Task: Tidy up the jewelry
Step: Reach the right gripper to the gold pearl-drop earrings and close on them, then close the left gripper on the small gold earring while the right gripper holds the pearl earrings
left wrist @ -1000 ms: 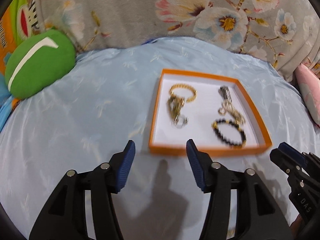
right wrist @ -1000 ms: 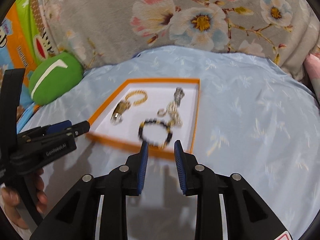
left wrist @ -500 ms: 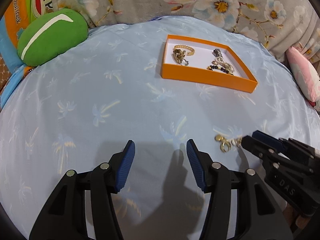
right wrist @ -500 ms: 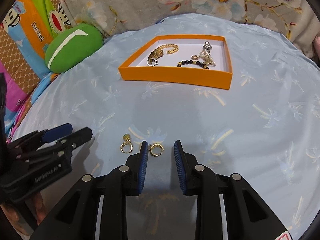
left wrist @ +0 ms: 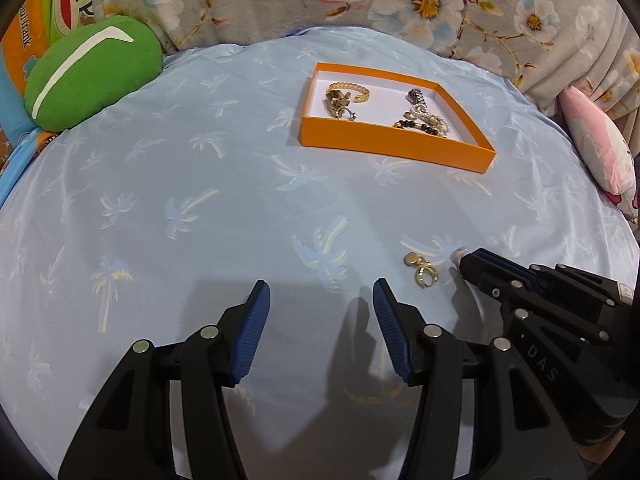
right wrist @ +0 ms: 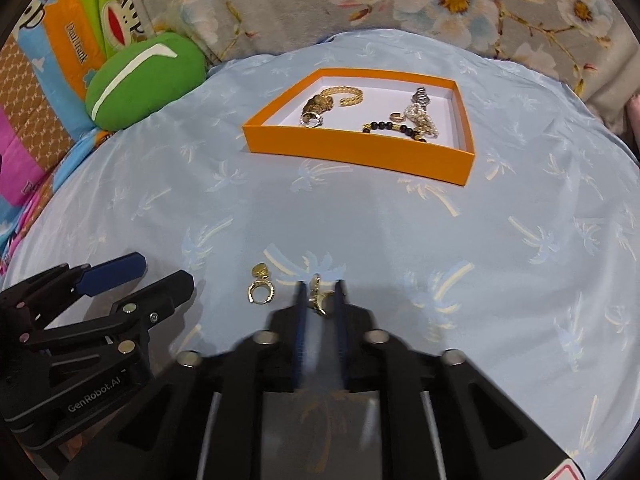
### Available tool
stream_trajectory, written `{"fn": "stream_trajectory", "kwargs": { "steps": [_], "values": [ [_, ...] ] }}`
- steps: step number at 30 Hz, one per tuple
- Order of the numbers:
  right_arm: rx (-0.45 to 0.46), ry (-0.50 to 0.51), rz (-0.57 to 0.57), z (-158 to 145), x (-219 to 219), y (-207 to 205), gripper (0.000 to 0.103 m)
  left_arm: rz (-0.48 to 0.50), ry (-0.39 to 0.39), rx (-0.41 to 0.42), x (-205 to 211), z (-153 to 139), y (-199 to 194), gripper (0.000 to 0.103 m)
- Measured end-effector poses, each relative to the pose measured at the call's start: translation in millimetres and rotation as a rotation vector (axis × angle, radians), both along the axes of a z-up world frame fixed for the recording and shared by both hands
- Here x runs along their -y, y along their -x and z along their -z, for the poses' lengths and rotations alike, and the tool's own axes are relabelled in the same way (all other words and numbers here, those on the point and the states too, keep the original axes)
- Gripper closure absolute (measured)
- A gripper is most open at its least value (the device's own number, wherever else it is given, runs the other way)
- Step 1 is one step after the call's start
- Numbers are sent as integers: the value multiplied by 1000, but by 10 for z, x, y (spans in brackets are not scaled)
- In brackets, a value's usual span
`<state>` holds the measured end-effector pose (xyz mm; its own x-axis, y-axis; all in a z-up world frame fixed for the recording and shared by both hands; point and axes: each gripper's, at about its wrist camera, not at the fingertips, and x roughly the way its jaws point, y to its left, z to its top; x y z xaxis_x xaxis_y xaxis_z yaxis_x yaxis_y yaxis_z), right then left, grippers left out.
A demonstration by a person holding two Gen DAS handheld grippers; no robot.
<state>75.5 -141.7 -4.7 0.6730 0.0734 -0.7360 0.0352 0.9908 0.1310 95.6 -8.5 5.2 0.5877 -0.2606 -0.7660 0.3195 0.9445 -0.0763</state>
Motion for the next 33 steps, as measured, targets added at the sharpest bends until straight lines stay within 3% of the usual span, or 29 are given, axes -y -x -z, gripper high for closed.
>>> {"fn": "stream_trajectory", "kwargs": {
  "steps": [6, 12, 14, 20, 22, 26, 31, 33],
  "values": [
    [9, -57, 75, 9, 275, 131, 103, 50, 27, -16, 221, -40, 18, 44],
    [17, -108, 122, 23, 504, 264, 103, 94, 44, -62, 493, 14, -29, 45],
    [18, -121, 126, 29, 533, 274, 103, 89, 35, -61, 542, 36, -38, 49],
    [29, -121, 107, 16, 508, 283, 103, 90, 21, -49, 593, 46, -47, 87],
    [37, -107, 103, -2, 484, 285, 99, 94, 27, -52, 584, 43, -55, 89],
    [51, -72, 115, -43, 463, 270, 67, 95, 30, -48, 571, 38, -54, 89],
    [4, -38, 96, 7, 397, 157, 66, 91, 29, -31, 533, -1, -42, 89],
    [-8, -27, 96, 21, 375, 129, 73, 86, 26, -26, 511, -12, -42, 89]
  ]
}}
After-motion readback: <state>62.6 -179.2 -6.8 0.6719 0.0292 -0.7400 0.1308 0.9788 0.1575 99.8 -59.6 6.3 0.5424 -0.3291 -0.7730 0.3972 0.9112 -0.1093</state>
